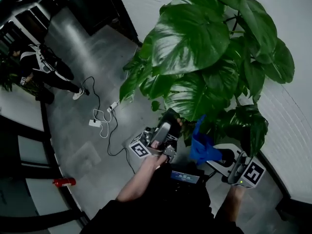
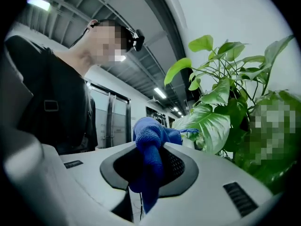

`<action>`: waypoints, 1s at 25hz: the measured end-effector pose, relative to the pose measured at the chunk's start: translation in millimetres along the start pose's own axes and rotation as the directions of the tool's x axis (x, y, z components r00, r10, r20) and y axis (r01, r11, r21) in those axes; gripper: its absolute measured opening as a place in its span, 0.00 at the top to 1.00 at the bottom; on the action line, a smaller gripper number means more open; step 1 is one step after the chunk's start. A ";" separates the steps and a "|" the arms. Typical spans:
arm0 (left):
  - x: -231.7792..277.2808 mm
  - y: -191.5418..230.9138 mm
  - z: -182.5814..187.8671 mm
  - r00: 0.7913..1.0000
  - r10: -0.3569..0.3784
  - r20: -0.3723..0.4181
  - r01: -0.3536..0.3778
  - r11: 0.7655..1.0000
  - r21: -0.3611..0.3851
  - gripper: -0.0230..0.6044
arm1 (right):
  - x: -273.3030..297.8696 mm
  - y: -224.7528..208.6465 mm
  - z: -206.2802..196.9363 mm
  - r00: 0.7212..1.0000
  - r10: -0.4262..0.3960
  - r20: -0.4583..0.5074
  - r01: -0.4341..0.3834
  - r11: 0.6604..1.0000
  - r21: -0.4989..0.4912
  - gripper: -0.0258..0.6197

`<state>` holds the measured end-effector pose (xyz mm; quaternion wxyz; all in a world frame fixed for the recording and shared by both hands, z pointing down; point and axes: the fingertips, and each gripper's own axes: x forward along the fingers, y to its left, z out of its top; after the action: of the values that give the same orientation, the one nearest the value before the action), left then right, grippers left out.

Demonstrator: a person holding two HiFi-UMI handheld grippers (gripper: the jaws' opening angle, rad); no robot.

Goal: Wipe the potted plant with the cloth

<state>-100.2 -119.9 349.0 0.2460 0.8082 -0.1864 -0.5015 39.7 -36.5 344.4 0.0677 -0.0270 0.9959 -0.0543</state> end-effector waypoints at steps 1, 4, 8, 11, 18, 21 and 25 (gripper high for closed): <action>-4.4 -2.1 9.4 0.999 0.019 0.027 -0.020 0.999 0.030 0.44 | -4.0 3.3 3.2 1.000 0.014 0.023 -0.014 1.000 0.003 0.81; -4.8 -15.0 43.6 0.993 0.075 0.088 -0.088 0.985 0.148 0.44 | -9.6 11.3 14.7 0.993 0.065 0.098 -0.066 0.998 0.001 0.81; 7.1 -14.7 83.8 0.984 0.146 0.102 -0.168 0.951 0.259 0.44 | -2.0 24.6 38.2 0.971 0.128 0.201 -0.126 0.992 -0.021 0.81; 18.4 8.8 100.1 0.979 0.191 0.075 -0.204 0.945 0.255 0.42 | 13.0 33.0 53.8 0.964 0.142 0.225 -0.133 0.990 -0.055 0.81; -25.5 68.4 107.4 0.970 0.236 -0.064 -0.233 0.972 0.040 0.38 | 96.2 26.0 46.5 0.985 0.023 0.169 -0.008 0.996 -0.093 0.81; -23.6 52.3 107.3 0.988 0.087 -0.123 -0.095 0.994 -0.059 0.37 | 132.6 23.7 45.4 0.981 -0.101 0.163 0.116 0.989 -0.087 0.81; 7.6 26.8 124.6 0.976 -0.056 -0.211 0.044 0.997 -0.064 0.31 | 167.4 26.1 56.2 0.957 -0.215 0.196 0.241 0.964 -0.117 0.81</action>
<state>-210.8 -172.0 312.4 0.2753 0.8541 -0.1237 -0.4235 -119.5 -26.7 264.0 0.1496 -0.1513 0.9771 0.0105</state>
